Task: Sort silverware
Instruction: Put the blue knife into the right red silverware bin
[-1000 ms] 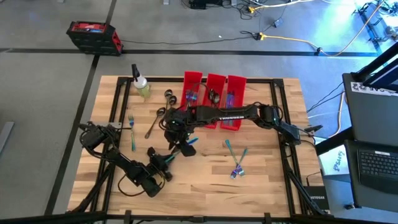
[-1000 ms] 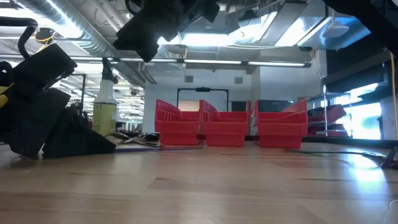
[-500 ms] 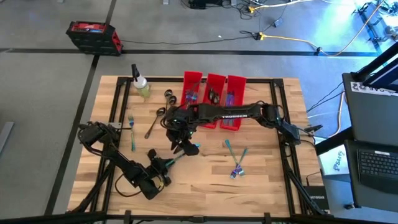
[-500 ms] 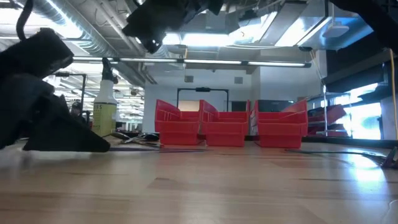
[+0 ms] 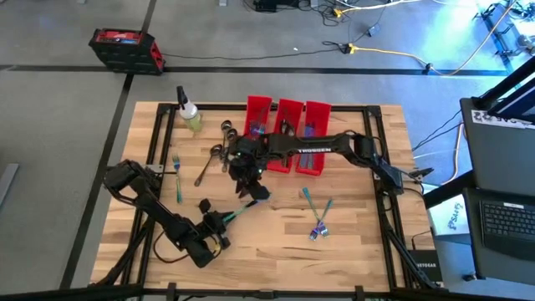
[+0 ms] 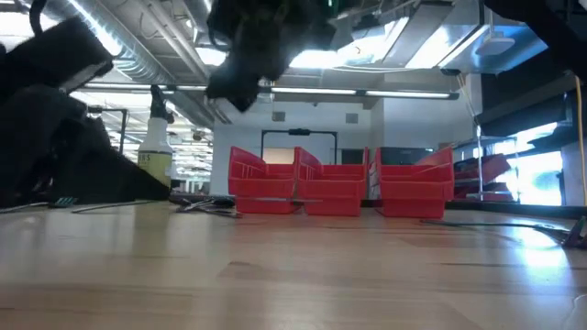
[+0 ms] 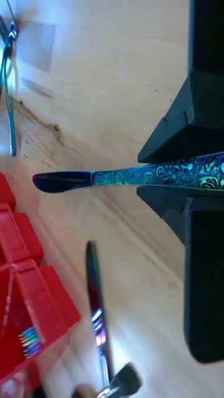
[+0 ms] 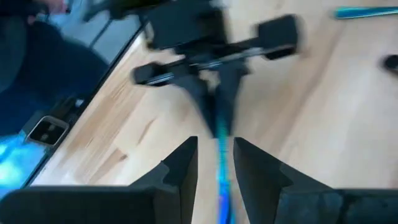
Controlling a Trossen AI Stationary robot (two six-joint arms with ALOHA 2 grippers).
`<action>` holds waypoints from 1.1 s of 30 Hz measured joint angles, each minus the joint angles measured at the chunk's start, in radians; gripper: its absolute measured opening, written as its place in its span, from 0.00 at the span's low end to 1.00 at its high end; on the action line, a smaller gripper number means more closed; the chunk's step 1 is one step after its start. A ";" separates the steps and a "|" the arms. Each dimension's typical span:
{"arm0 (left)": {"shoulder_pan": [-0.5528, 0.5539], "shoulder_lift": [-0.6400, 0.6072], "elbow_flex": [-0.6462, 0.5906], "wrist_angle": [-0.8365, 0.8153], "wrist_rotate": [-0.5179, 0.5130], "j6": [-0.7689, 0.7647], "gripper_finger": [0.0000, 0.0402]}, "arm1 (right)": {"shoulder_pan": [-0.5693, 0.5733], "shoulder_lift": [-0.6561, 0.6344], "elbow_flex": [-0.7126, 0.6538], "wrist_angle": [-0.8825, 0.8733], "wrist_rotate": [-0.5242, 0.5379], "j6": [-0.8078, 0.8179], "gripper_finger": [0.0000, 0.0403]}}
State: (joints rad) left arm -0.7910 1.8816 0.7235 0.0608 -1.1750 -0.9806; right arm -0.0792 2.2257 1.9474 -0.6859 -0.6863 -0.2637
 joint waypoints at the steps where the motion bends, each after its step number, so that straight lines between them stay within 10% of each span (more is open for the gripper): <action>1: 0.000 -0.010 0.000 0.000 0.000 0.022 0.10 | -0.013 0.000 -0.012 0.020 -0.004 0.015 0.22; 16: 0.020 -0.043 0.000 0.000 -0.009 0.153 0.10 | 0.004 0.060 -0.078 0.190 0.013 0.130 0.67; 33: 0.027 -0.043 0.000 0.001 0.008 0.203 0.10 | 0.014 0.150 -0.078 0.224 -0.076 0.204 0.67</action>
State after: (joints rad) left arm -0.7639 1.8381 0.7238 0.0619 -1.1669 -0.7773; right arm -0.0650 2.3760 1.8698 -0.4621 -0.7620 -0.0596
